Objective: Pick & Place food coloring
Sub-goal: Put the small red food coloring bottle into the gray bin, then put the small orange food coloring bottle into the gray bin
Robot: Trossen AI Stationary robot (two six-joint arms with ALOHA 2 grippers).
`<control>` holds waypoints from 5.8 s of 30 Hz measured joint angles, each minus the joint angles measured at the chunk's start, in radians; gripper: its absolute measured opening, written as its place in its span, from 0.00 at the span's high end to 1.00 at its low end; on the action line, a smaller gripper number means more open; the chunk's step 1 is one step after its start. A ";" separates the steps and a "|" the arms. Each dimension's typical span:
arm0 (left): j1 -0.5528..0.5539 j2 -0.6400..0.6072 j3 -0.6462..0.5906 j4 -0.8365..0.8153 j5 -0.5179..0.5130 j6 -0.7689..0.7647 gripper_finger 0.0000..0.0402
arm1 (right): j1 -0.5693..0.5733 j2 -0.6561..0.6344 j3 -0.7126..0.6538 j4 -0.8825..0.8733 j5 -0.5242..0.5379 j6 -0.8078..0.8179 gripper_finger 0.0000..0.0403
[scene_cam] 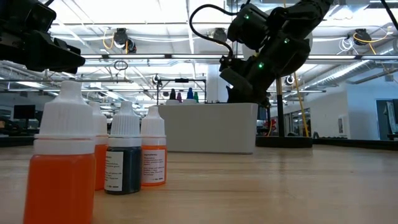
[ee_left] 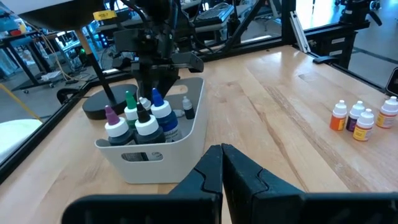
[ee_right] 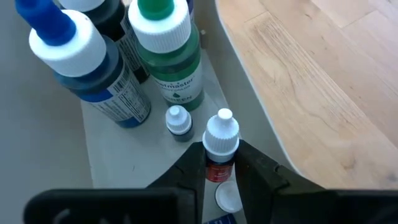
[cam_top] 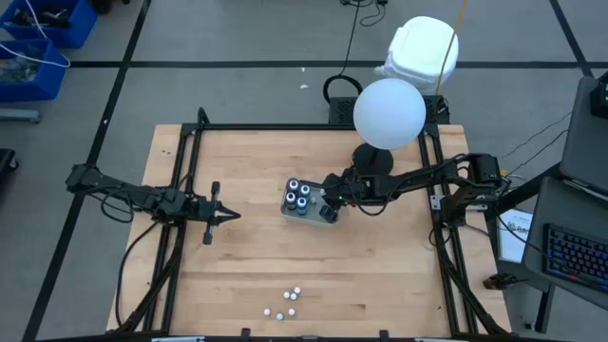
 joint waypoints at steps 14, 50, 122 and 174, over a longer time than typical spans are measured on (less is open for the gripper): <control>0.000 0.000 0.000 0.000 0.000 -0.003 0.98 | 0.001 0.001 0.000 0.006 0.075 0.097 0.85; 0.000 0.000 0.000 -0.008 0.000 0.017 0.98 | 0.116 -0.053 -0.098 0.221 0.313 -0.019 0.86; 0.000 0.000 0.000 0.006 0.002 -0.008 0.98 | 0.334 -0.258 -0.101 0.078 0.339 -0.143 0.80; -0.238 0.340 0.013 0.273 0.001 -0.381 0.99 | 0.381 -1.287 -0.932 0.660 -0.079 -0.510 1.00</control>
